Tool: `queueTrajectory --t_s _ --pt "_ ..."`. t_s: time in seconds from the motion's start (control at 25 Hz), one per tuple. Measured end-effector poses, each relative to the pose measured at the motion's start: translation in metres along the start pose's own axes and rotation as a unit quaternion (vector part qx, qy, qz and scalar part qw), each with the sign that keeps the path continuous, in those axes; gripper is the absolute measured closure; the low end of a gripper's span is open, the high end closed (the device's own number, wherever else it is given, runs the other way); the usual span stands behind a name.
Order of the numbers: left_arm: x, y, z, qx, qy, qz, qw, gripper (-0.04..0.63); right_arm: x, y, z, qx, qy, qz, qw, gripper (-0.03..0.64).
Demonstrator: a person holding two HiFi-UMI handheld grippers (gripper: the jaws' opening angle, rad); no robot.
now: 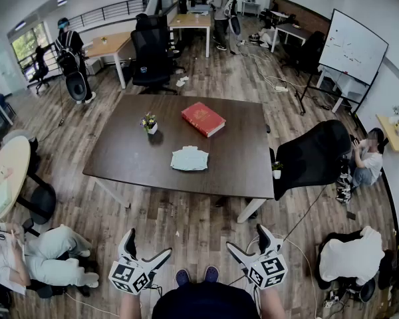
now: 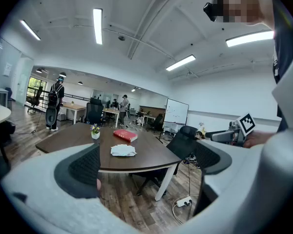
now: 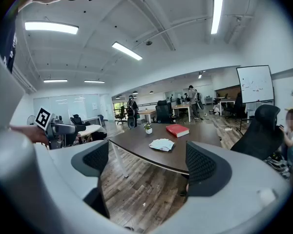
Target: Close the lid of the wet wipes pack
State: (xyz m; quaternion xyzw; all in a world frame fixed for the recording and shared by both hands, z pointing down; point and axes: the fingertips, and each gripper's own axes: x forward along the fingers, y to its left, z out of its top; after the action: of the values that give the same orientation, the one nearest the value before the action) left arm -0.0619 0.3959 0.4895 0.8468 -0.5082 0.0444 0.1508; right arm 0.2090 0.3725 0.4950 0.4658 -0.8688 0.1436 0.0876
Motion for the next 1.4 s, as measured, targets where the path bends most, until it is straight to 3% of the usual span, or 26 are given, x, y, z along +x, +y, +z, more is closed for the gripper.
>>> queueTrajectory --t_s 0.4,0.68,1.08,1.4 --pt "0.017 -0.025 0.0 0.004 -0.004 0.011 0.9999 -0.005 -0.006 -0.027 -0.003 -0.014 0.011 0.019 1.0 0.112" --pt "0.025 -0.037 -0.011 -0.01 -0.002 0.024 0.9997 -0.005 -0.01 -0.053 0.007 -0.006 -0.015 0.025 1.0 0.094" --pt "0.059 -0.021 0.001 -0.008 -0.016 0.046 0.9988 -0.005 0.018 -0.084 0.007 0.001 -0.016 0.034 0.999 0.094" --pt "0.098 0.011 0.011 -0.009 -0.02 0.042 0.9989 -0.005 0.061 -0.101 0.024 0.0 -0.02 0.029 0.999 0.095"
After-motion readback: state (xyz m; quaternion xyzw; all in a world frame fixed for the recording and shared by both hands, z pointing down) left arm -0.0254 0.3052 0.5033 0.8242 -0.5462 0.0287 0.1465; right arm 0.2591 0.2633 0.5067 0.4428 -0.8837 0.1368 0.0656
